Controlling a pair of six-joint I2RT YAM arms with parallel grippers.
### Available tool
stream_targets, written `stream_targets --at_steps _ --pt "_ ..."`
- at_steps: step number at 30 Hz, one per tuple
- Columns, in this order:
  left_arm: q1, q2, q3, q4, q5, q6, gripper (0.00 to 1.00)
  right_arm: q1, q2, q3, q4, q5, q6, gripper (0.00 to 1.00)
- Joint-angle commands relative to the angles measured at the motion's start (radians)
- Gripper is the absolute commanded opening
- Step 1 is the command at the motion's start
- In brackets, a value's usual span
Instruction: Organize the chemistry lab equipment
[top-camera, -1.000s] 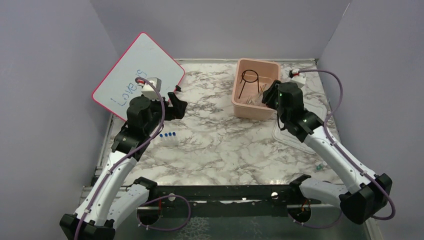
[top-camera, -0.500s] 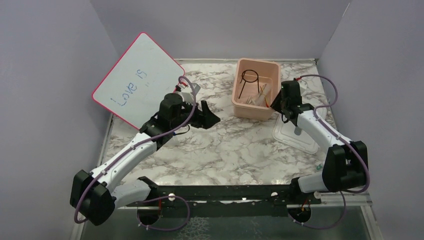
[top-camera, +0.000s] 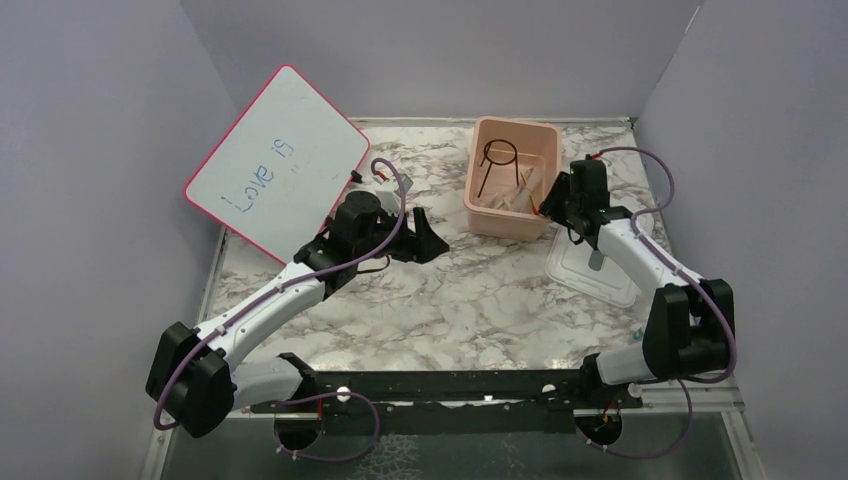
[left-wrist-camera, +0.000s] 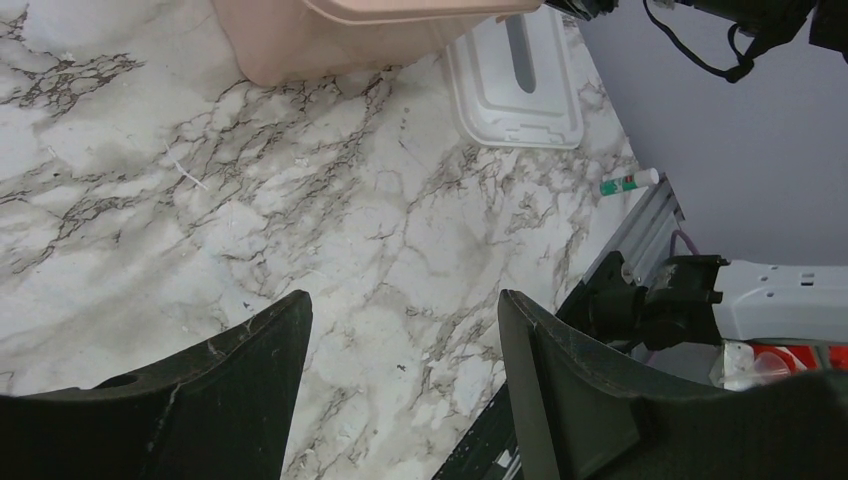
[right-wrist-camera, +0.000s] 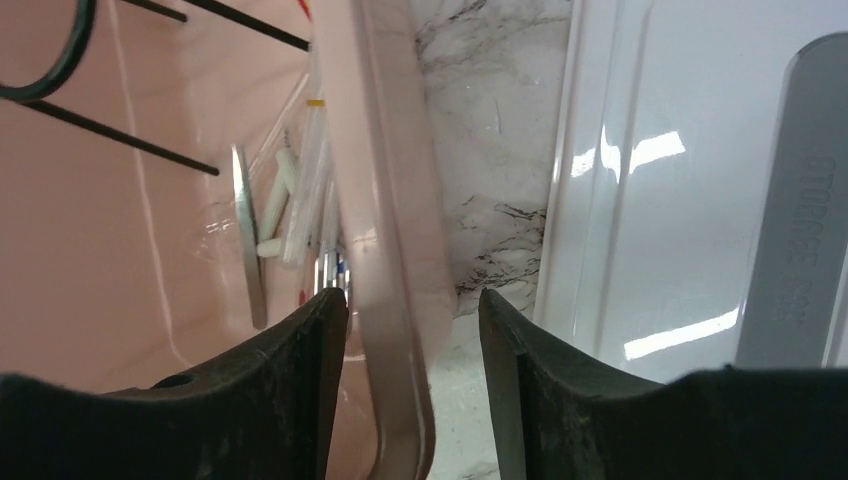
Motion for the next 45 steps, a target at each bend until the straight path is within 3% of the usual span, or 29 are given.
stream_targets --at_steps 1,7,12,16,30,45 --pt "-0.004 0.001 0.010 0.028 -0.038 0.006 0.71 -0.005 -0.082 0.044 -0.035 -0.090 -0.053 0.57" --pt "-0.004 -0.003 0.014 0.009 -0.055 0.017 0.71 -0.006 -0.178 0.079 -0.053 -0.030 -0.047 0.58" --pt "-0.005 0.005 0.011 0.012 -0.041 0.011 0.71 -0.006 -0.198 0.084 -0.045 0.231 -0.021 0.44" --pt "-0.012 0.012 0.005 0.026 -0.026 -0.002 0.71 -0.007 -0.127 0.095 -0.082 0.336 -0.010 0.41" --pt "-0.054 0.043 -0.005 0.064 -0.029 -0.029 0.71 -0.045 0.187 0.097 -0.081 0.113 0.010 0.40" --pt "-0.086 0.101 0.009 0.076 -0.041 -0.038 0.71 -0.045 0.311 0.126 -0.132 0.244 0.001 0.40"
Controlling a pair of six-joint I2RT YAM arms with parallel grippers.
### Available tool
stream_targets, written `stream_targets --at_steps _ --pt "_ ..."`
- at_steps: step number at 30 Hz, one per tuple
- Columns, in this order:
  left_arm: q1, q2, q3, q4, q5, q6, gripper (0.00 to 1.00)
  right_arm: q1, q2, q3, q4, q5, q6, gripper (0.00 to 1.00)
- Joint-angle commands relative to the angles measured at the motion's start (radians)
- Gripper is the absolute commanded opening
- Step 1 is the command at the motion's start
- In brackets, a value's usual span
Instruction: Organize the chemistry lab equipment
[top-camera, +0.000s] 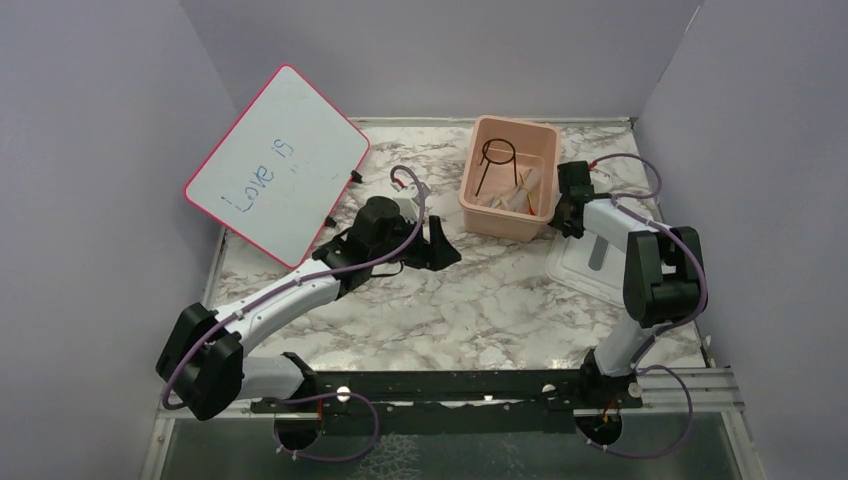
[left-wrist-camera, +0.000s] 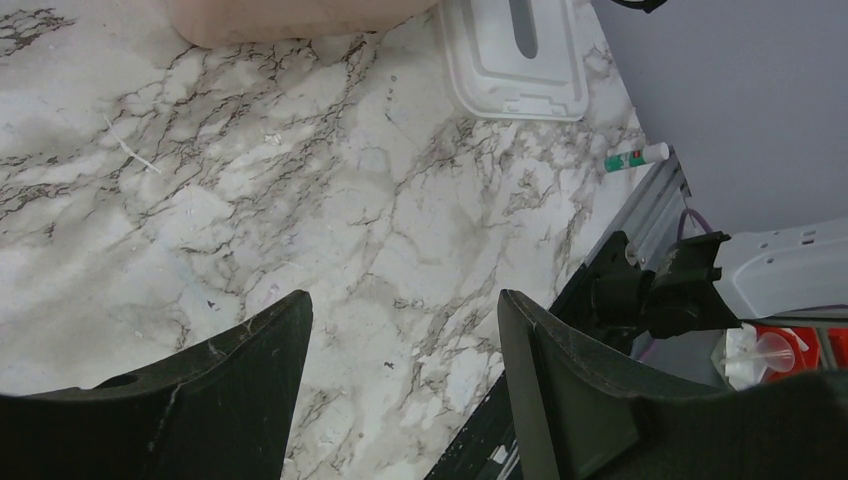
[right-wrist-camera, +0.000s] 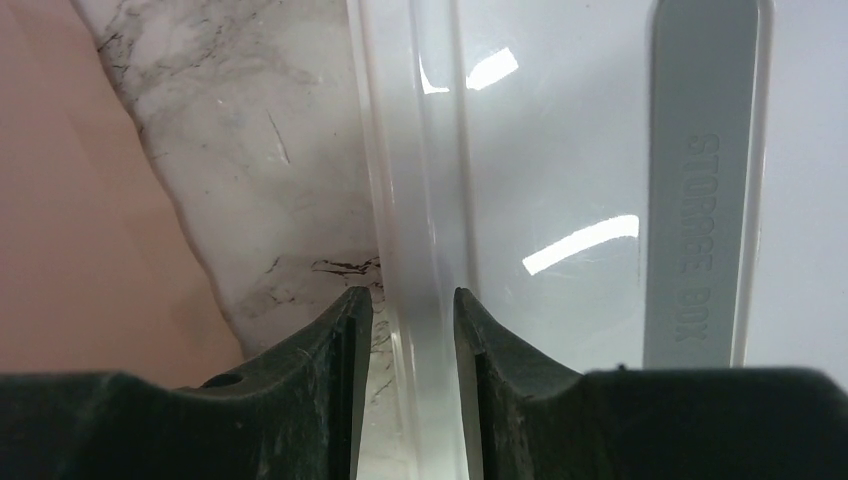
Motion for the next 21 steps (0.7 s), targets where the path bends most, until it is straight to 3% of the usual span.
stream_targets --at_steps 1,8,11,14,21 --pt "-0.015 0.025 0.011 0.035 -0.008 -0.008 0.70 0.000 0.040 0.020 -0.025 0.055 -0.009 0.40" --pt "-0.035 0.048 0.023 0.044 -0.017 -0.013 0.70 0.000 0.110 0.015 0.011 -0.004 0.005 0.33" --pt "-0.053 0.059 0.023 0.063 -0.027 -0.023 0.70 0.001 0.098 0.003 0.034 -0.011 0.018 0.21" --pt "-0.072 0.067 0.021 0.097 -0.047 -0.036 0.69 0.000 0.051 -0.008 0.063 -0.002 0.023 0.13" --pt "-0.115 0.099 0.044 0.194 -0.103 -0.064 0.69 0.001 -0.129 -0.027 0.122 0.028 0.006 0.07"
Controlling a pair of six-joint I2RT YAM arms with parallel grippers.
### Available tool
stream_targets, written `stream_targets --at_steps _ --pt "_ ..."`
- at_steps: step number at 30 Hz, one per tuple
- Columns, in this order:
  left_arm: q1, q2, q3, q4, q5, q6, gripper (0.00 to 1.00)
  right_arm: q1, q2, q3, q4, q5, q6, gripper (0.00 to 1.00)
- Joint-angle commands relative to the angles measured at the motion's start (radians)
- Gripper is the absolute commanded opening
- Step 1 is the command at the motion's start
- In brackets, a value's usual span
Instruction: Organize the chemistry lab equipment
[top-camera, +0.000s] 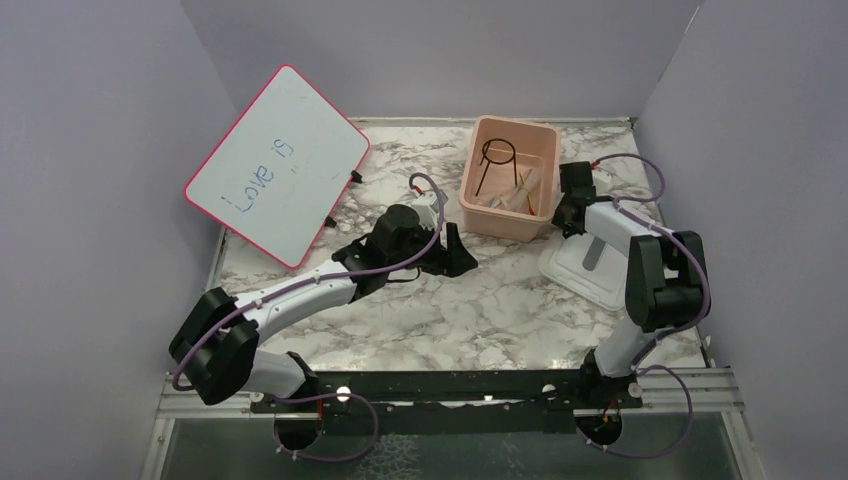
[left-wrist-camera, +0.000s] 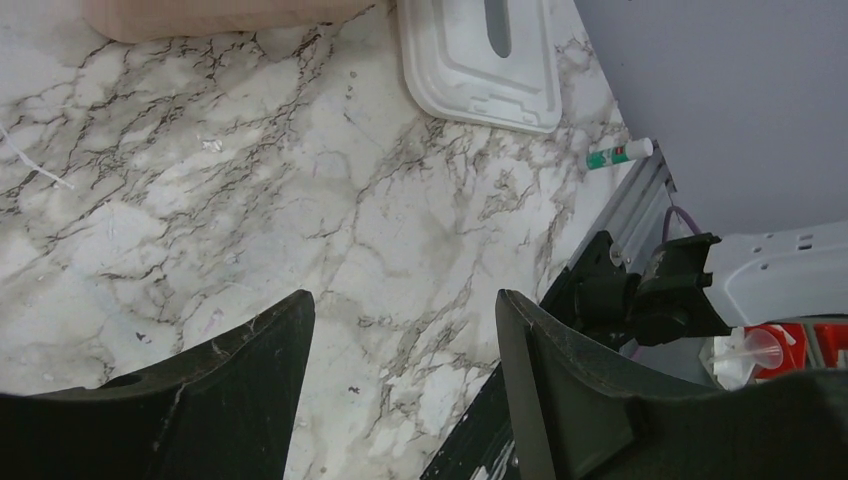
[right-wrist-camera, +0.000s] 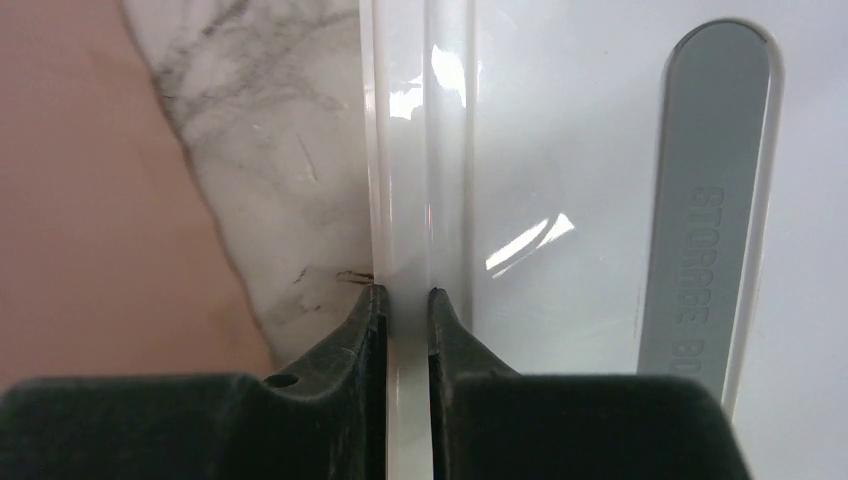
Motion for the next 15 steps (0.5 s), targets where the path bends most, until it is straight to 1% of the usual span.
stream_targets --at_steps 1,7,15 --pt "-0.031 0.023 0.053 0.108 -0.075 -0.021 0.69 -0.001 -0.162 -0.015 0.074 0.022 -0.003 0.07" --pt "-0.049 0.038 0.094 0.150 -0.103 -0.003 0.73 -0.002 -0.337 -0.056 0.112 0.031 -0.004 0.03" --pt "-0.063 0.118 0.173 0.190 -0.063 -0.019 0.74 -0.002 -0.492 -0.067 0.079 0.033 -0.039 0.02"
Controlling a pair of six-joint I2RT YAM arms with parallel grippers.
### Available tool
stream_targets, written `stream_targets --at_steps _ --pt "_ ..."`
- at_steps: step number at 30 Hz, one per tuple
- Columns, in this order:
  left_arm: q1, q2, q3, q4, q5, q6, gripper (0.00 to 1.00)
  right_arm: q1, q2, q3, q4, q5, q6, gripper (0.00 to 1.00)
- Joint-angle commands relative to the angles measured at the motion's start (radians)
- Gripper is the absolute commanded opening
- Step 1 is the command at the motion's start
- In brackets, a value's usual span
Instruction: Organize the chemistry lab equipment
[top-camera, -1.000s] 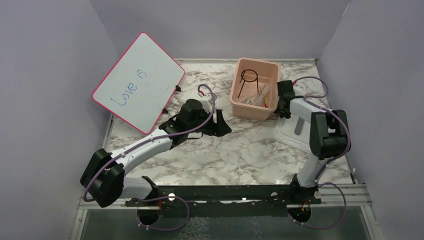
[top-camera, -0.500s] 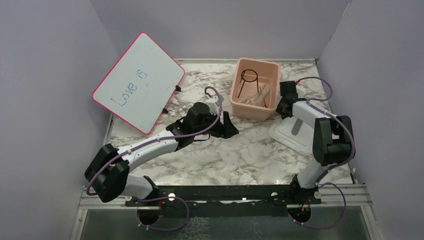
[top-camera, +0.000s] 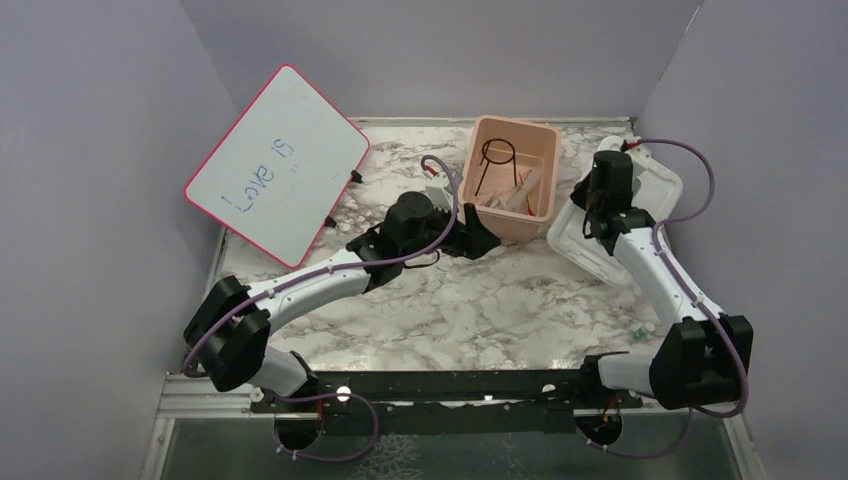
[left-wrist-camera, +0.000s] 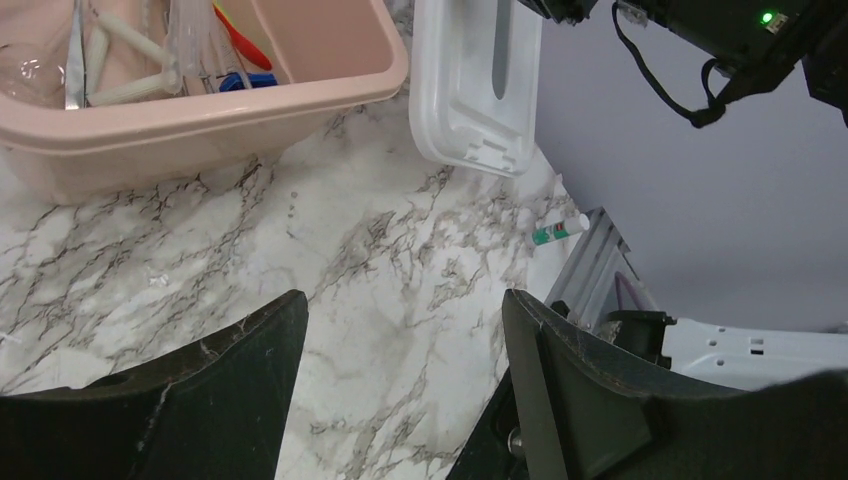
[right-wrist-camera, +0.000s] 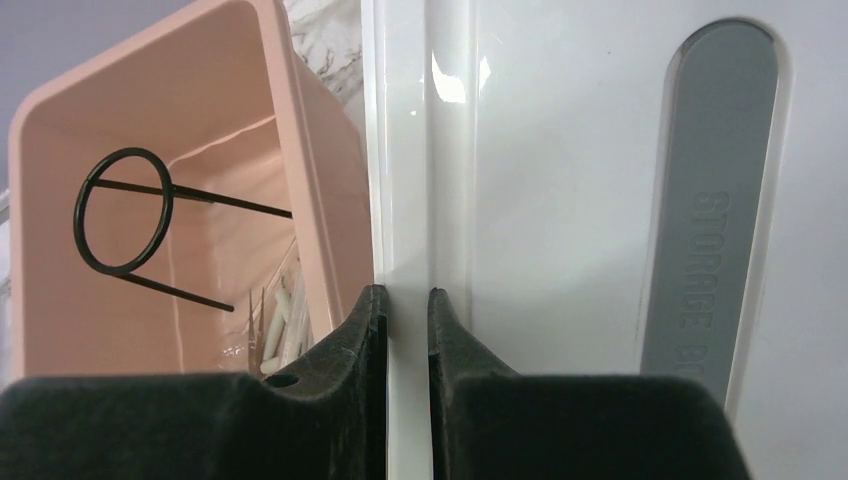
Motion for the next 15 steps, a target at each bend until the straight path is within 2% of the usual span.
stream_targets --at_steps 1,7,15 --pt "-0.017 0.055 0.068 0.056 0.009 -0.007 0.74 -0.001 -0.074 -0.008 0.003 0.040 -0.041 0.02" --pt "-0.025 0.088 0.111 0.074 0.026 -0.010 0.75 -0.001 -0.138 0.014 -0.046 0.072 -0.074 0.02" --pt "-0.036 0.140 0.162 0.100 0.048 -0.010 0.80 0.000 -0.174 0.062 -0.060 -0.227 -0.032 0.01"
